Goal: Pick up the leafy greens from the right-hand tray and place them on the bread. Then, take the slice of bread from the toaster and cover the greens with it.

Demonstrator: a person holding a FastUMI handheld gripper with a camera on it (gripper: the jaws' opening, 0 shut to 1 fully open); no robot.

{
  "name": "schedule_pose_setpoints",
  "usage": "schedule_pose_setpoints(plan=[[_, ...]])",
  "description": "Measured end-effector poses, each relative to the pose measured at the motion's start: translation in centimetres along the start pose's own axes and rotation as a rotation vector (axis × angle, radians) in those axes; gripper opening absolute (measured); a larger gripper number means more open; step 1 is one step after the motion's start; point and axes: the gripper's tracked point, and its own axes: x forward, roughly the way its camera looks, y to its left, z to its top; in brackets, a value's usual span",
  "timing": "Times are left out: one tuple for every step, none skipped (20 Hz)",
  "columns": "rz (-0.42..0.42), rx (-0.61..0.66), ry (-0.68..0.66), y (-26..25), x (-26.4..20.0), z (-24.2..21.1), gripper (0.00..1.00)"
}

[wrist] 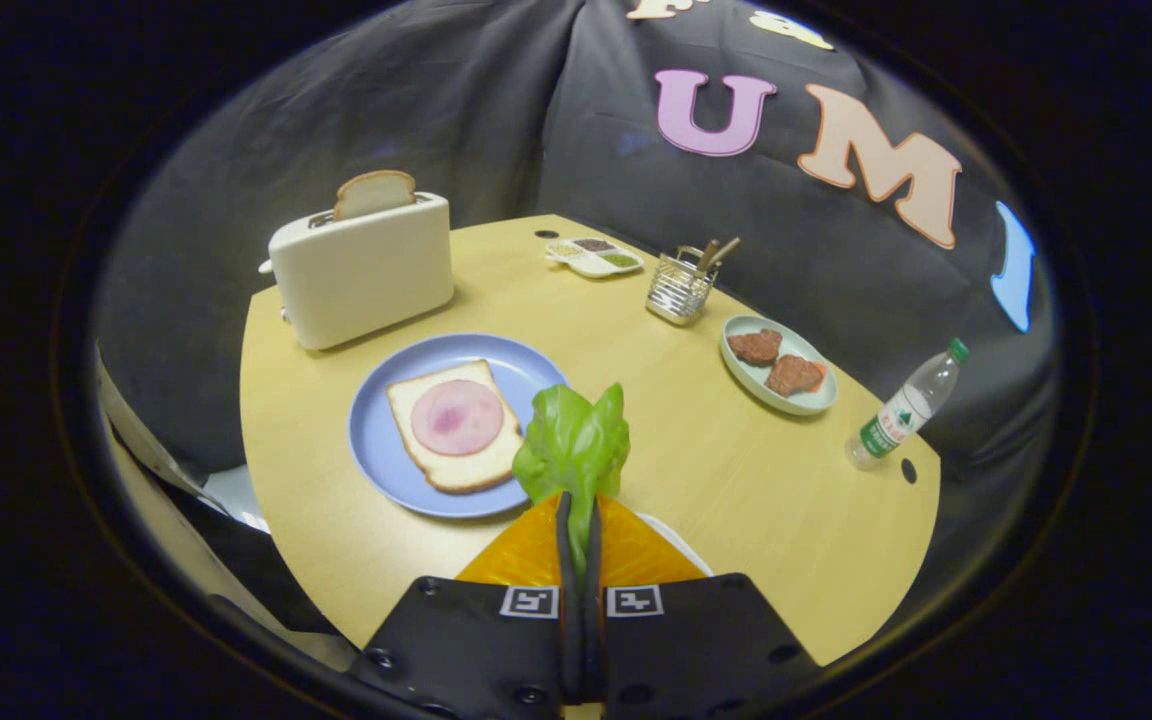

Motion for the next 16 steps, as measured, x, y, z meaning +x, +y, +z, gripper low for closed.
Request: schedule_pose_setpoints(plan=[[0.003, -0.001, -0.004, 0.5, 0.3, 0.6, 0.04], [0.007, -0.001, -0.008, 1.0, 0.5, 1.1, 0.04], [0.014, -0.001, -0.01, 1.5, 0.8, 1.5, 0.04], [0.018, -0.003, -0.013, 2.1, 1.1, 2.0, 0.04], [0.026, -0.004, -0.014, 2.6, 1.4, 2.3, 0.04], [0.033, -0.007, -0.015, 3.2, 1.6, 2.7, 0.04], [0.042, -0.009, -0.016, 3.8, 2.0, 3.1, 0.04], [0.049, -0.014, -0.017, 4.2, 2.2, 3.4, 0.04], [0.059, -0.018, -0.018, 4.8, 2.6, 3.7, 0.04], [0.074, -0.019, -0.017, 5.5, 2.8, 4.0, 0.04], [0.089, -0.02, -0.013, 6.2, 3.1, 4.2, 0.06], [0.097, -0.027, -0.014, 6.7, 3.4, 4.4, 0.06], [0.103, -0.034, -0.014, 7.0, 3.8, 4.7, 0.06], [0.11, -0.036, -0.013, 7.4, 4.1, 4.9, 0.06], [0.117, -0.038, -0.013, 7.9, 4.3, 5.0, 0.06], [0.128, -0.038, -0.01, 8.4, 4.6, 5.2, 0.06]])
